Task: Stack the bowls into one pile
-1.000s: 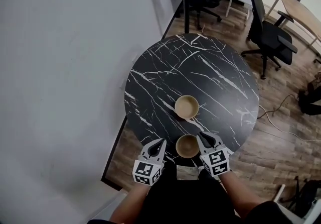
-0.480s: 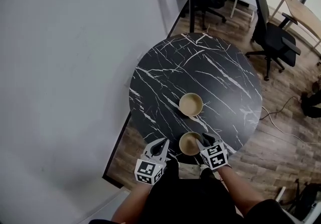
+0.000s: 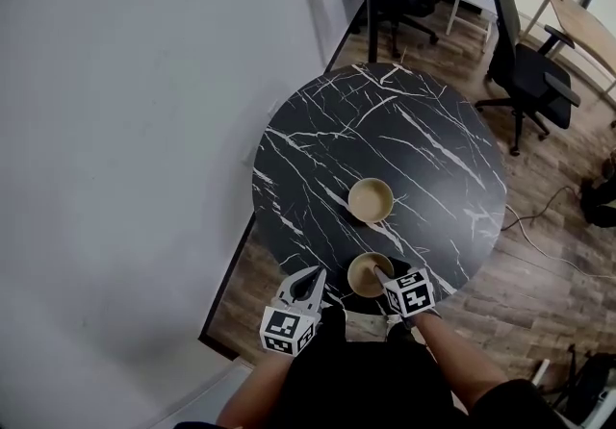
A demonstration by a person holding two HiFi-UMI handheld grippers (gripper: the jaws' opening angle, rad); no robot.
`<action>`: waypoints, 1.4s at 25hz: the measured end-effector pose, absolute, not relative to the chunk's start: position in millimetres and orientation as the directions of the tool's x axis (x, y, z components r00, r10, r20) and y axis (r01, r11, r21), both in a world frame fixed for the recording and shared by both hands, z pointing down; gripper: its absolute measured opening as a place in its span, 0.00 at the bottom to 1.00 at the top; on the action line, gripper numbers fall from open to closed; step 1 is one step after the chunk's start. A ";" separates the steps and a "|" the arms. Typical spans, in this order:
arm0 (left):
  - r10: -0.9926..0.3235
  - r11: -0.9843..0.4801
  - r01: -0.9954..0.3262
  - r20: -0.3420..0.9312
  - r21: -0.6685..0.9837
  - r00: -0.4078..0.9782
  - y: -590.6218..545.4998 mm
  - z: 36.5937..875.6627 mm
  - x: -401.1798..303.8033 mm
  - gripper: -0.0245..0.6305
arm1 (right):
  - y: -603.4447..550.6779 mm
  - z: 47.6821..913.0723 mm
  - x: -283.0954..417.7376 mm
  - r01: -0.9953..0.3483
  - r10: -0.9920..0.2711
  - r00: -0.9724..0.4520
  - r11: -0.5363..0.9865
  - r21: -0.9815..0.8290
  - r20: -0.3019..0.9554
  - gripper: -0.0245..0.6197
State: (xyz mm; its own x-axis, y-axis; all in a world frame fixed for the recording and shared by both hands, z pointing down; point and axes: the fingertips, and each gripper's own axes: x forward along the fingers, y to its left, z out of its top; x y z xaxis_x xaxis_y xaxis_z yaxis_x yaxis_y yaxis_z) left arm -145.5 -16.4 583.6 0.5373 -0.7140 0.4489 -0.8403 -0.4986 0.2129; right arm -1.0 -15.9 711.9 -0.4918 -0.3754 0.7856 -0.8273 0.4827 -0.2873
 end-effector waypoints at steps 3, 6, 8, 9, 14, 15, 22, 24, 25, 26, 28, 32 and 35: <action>-0.723 -0.499 -0.842 0.437 0.205 0.535 -23.5 578.7 -150.2 0.06 | -14.8 715.7 -4.3 -0.828 -0.360 -0.492 0.474 -0.299 0.793 0.27; -0.730 -0.496 -0.845 0.431 0.199 0.531 -29.5 575.9 -155.9 0.06 | -14.3 719.5 -6.0 -0.829 -0.349 -0.484 0.476 -0.294 0.802 0.26; -0.731 -0.495 -0.846 0.433 0.197 0.528 -30.7 576.2 -158.7 0.06 | -14.4 721.3 -7.3 -0.829 -0.344 -0.482 0.476 -0.292 0.806 0.25; -0.730 -0.496 -0.846 0.434 0.196 0.528 -30.6 576.7 -159.4 0.06 | -14.5 722.1 -7.6 -0.830 -0.341 -0.480 0.475 -0.293 0.808 0.24; -0.727 -0.499 -0.844 0.436 0.195 0.530 -29.5 577.2 -162.1 0.06 | -18.4 722.8 -6.9 -0.845 -0.350 -0.463 0.453 -0.286 0.815 0.13; -0.727 -0.499 -0.844 0.437 0.195 0.530 -29.4 577.2 -162.8 0.06 | -19.8 722.0 -7.3 -0.847 -0.353 -0.458 0.452 -0.280 0.816 0.10; -0.722 -0.500 -0.843 0.442 0.197 0.532 -30.3 579.7 -167.4 0.06 | -24.5 713.7 -15.5 -0.846 -0.369 -0.472 0.446 -0.292 0.801 0.07; -0.722 -0.499 -0.843 0.443 0.199 0.532 -30.5 580.5 -167.7 0.06 | -26.2 709.0 -16.2 -0.846 -0.379 -0.475 0.443 -0.295 0.794 0.07; -0.721 -0.500 -0.843 0.443 0.200 0.533 -30.5 580.7 -167.6 0.06 | -27.3 706.3 -16.2 -0.847 -0.385 -0.476 0.441 -0.296 0.790 0.07; -0.720 -0.501 -0.842 0.443 0.201 0.534 -30.7 580.7 -167.2 0.06 | -28.8 703.5 -16.1 -0.848 -0.391 -0.477 0.439 -0.296 0.787 0.07; -0.720 -0.503 -0.840 0.440 0.203 0.537 -31.8 580.5 -166.0 0.06 | -33.1 697.8 -15.4 -0.851 -0.406 -0.477 0.436 -0.293 0.780 0.07; -0.718 -0.506 -0.837 0.437 0.207 0.542 -35.1 580.4 -164.0 0.06 | -47.8 684.6 -13.1 -0.857 -0.442 -0.476 0.426 -0.289 0.761 0.07; -0.721 -0.503 -0.838 0.433 0.210 0.541 -38.3 578.5 -163.8 0.06 | -60.5 673.3 -10.5 -0.860 -0.467 -0.475 0.425 -0.281 0.746 0.07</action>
